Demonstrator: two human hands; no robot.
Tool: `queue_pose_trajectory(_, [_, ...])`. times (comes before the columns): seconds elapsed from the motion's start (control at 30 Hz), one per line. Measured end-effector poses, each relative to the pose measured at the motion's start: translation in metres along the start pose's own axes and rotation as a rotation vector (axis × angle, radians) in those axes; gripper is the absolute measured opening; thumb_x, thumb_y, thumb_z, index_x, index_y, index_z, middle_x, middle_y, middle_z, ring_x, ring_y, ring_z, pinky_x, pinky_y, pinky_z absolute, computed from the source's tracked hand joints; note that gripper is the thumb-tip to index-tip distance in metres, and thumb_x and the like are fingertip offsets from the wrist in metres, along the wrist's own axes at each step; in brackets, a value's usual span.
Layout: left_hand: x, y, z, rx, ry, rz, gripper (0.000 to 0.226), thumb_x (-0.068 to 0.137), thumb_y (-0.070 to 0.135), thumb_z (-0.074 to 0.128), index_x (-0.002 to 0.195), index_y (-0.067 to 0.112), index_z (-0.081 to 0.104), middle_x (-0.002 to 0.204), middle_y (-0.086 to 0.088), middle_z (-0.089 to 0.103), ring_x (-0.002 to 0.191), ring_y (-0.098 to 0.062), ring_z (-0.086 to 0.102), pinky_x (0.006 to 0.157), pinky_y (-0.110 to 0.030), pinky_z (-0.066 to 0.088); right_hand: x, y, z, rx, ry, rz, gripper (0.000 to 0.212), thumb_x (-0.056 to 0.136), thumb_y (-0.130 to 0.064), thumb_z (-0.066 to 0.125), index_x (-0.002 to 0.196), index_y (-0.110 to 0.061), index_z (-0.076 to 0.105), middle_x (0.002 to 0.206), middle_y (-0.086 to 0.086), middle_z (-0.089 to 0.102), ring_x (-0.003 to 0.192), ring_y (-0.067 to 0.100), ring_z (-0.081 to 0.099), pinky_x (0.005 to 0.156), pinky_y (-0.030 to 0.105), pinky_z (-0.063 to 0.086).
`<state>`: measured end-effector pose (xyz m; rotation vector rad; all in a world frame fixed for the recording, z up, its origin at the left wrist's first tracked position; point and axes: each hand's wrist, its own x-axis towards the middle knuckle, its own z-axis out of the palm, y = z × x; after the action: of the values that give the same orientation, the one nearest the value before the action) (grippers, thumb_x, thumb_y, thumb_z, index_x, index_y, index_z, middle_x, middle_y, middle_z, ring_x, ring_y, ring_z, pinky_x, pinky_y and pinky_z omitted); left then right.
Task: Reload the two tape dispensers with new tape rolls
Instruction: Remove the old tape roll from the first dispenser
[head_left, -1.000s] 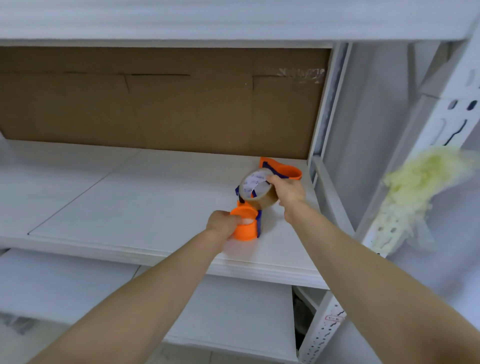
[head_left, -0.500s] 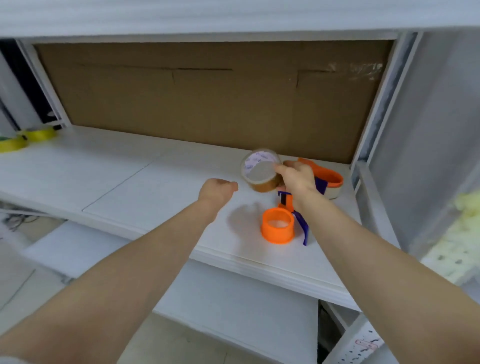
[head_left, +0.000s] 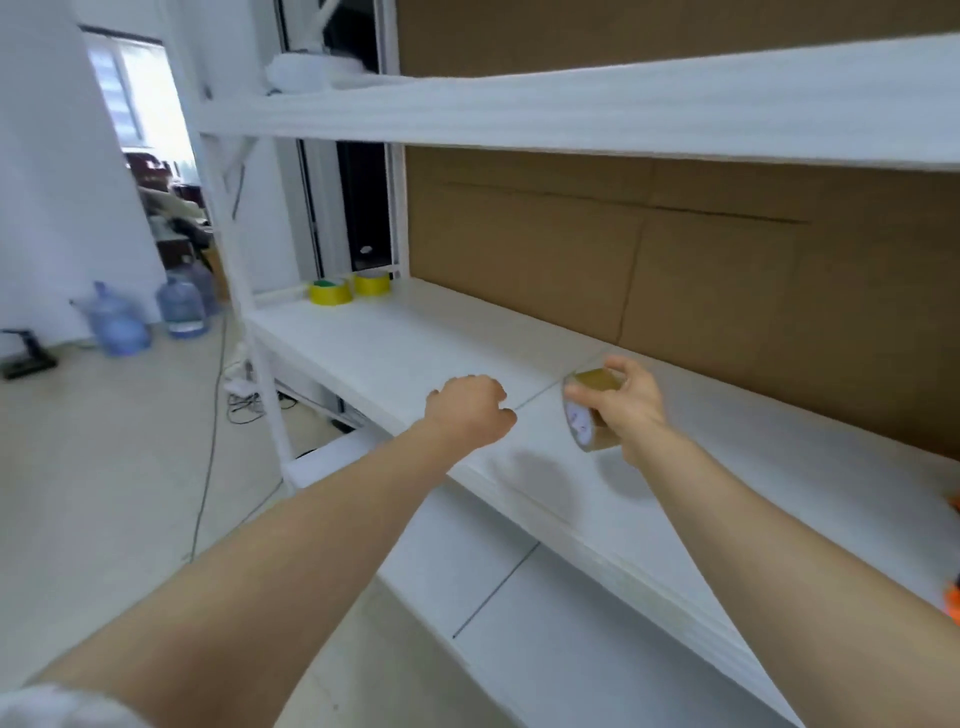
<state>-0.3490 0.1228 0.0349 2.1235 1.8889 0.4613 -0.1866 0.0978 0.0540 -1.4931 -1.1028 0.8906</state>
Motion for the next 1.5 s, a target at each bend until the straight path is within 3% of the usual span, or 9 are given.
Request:
queue_pose_trajectory(0.07, [0.006, -0.030, -0.016, 0.012, -0.010, -0.029, 0.042, 0.089, 0.031, 0.050, 0.128, 0.019, 0.055, 0.134, 0.001, 0.055, 0.124, -0.024, 0.049, 0.104, -0.036, 0.039, 0.012, -0.003, 0.037, -0.002, 0.001, -0.011, 0.054, 0.075, -0.013, 0.076, 0.124, -0.012, 0.053, 0.121, 0.013, 0.058, 0.102, 0.025, 0.060, 0.090, 0.029, 0.050])
queue_pose_trajectory(0.13, [0.007, -0.039, -0.022, 0.022, -0.025, -0.040, 0.034, 0.088, 0.031, 0.050, 0.118, 0.016, 0.059, 0.127, -0.002, 0.058, 0.122, -0.025, 0.050, 0.102, -0.035, 0.039, 0.010, -0.009, 0.046, 0.045, 0.000, 0.018, 0.034, 0.084, -0.015, 0.067, 0.117, -0.010, 0.060, 0.104, 0.011, 0.061, 0.079, 0.020, 0.058, 0.070, 0.021, 0.050])
queue_pose_trajectory(0.2, [0.041, -0.160, -0.074, 0.058, 0.018, -0.161, 0.017, 0.088, 0.029, 0.050, 0.097, 0.018, 0.058, 0.113, -0.004, 0.060, 0.117, -0.027, 0.054, 0.096, -0.034, 0.041, 0.041, -0.033, 0.188, 0.066, -0.077, 0.066, 0.024, 0.090, -0.016, 0.056, 0.113, -0.014, 0.064, 0.102, 0.007, 0.060, 0.072, 0.016, 0.053, 0.065, 0.023, 0.044])
queue_pose_trajectory(0.4, [0.063, -0.221, -0.083, 0.026, 0.042, -0.209, 0.030, 0.085, 0.025, 0.049, 0.059, 0.022, 0.035, 0.079, 0.000, 0.047, 0.080, -0.022, 0.046, 0.071, -0.029, 0.037, 0.058, -0.043, 0.247, 0.048, -0.142, 0.039, 0.038, 0.085, -0.004, 0.043, 0.110, -0.024, 0.065, 0.108, 0.005, 0.058, 0.076, 0.016, 0.055, 0.068, 0.025, 0.044])
queue_pose_trajectory(0.73, [0.186, -0.360, -0.129, 0.074, 0.058, -0.234, 0.012, 0.088, 0.025, 0.049, 0.094, 0.020, 0.059, 0.110, -0.006, 0.063, 0.105, -0.026, 0.059, 0.083, -0.031, 0.045, 0.173, -0.060, 0.417, 0.028, -0.206, -0.004, 0.058, 0.079, 0.001, 0.050, 0.127, -0.031, 0.051, 0.107, 0.006, 0.051, 0.098, 0.025, 0.051, 0.061, 0.023, 0.040])
queue_pose_trajectory(0.97, [0.290, -0.433, -0.158, 0.098, -0.012, -0.207, 0.021, 0.089, 0.023, 0.049, 0.103, 0.018, 0.064, 0.114, -0.006, 0.060, 0.113, -0.024, 0.055, 0.088, -0.028, 0.042, 0.261, -0.074, 0.515, 0.079, -0.142, 0.114, 0.051, 0.078, -0.002, 0.050, 0.126, -0.019, 0.050, 0.123, 0.012, 0.058, 0.110, 0.032, 0.057, 0.091, 0.036, 0.048])
queue_pose_trajectory(1.13, [0.349, -0.472, -0.161, 0.083, -0.017, -0.144, 0.013, 0.087, 0.021, 0.048, 0.076, 0.022, 0.041, 0.094, 0.000, 0.044, 0.085, -0.019, 0.041, 0.077, -0.028, 0.036, 0.298, -0.079, 0.557, 0.086, -0.103, 0.127, 0.046, 0.079, 0.000, 0.051, 0.122, -0.016, 0.054, 0.107, 0.009, 0.058, 0.093, 0.024, 0.054, 0.077, 0.027, 0.045])
queue_pose_trajectory(1.3, [0.415, -0.485, -0.153, 0.075, -0.056, 0.000, 0.043, 0.092, 0.024, 0.048, 0.135, 0.015, 0.050, 0.140, -0.004, 0.050, 0.130, -0.022, 0.045, 0.104, -0.032, 0.038, 0.333, -0.078, 0.570, 0.066, 0.019, 0.137, 0.049, 0.077, 0.000, 0.053, 0.124, -0.014, 0.054, 0.113, 0.011, 0.061, 0.098, 0.026, 0.058, 0.074, 0.027, 0.046])
queue_pose_trajectory(1.5, [0.497, -0.493, -0.145, 0.123, -0.120, 0.268, 0.051, 0.090, 0.018, 0.049, 0.140, 0.021, 0.042, 0.141, -0.010, 0.047, 0.128, -0.029, 0.046, 0.100, -0.034, 0.042, 0.358, -0.079, 0.583, 0.053, 0.191, 0.178, 0.050, 0.076, -0.001, 0.058, 0.123, -0.017, 0.056, 0.111, 0.009, 0.061, 0.080, 0.018, 0.058, 0.056, 0.022, 0.044])
